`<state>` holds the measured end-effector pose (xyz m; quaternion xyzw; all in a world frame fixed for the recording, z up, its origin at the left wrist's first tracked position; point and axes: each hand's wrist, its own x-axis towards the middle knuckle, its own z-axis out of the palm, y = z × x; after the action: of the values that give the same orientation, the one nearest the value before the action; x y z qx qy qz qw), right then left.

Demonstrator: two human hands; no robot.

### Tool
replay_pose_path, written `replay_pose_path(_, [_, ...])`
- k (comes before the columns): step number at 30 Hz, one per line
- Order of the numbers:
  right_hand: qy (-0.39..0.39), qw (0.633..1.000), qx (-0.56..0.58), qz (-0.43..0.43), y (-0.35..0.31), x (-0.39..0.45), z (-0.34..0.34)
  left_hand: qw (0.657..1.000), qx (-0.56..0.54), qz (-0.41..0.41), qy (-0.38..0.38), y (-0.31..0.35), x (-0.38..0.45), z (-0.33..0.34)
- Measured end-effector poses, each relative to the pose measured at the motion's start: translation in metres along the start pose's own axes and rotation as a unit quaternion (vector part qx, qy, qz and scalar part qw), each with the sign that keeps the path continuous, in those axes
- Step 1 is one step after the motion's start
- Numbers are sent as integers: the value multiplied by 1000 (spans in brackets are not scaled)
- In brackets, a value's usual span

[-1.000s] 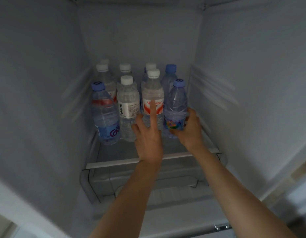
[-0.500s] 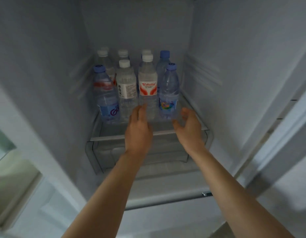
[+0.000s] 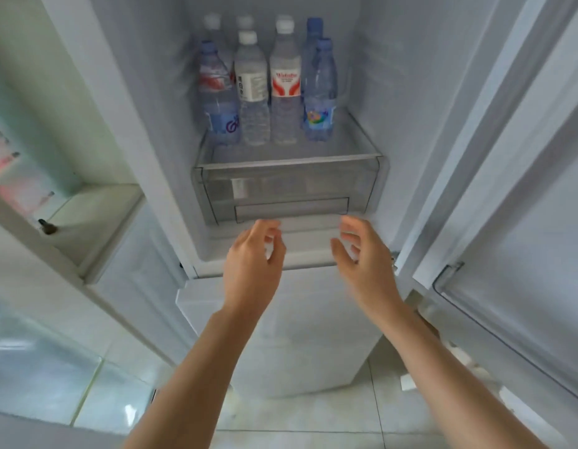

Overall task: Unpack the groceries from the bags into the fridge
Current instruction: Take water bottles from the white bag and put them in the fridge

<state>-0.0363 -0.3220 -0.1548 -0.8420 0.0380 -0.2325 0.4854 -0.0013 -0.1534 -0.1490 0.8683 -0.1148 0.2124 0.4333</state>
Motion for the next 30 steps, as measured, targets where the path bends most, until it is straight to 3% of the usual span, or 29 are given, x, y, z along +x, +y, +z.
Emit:
replay_pose_path(6, [-14,999,-29,29,8,-98,-9,996,-27,-54,-64,-13,-90,-26])
replay_pose_path(16, [44,992,-25,120,-7,-276,-7,981,-56,-92,-160,-39,-236,-85])
replay_pose_path(24, [90,972,-16,215,-26,-397,-41,960,-34,-58,-270,-14,-319,-100])
replay_pose_path(30, [157,949,-23,271,-20,-471,-96,943,-9,17,-332,35,-369,-76])
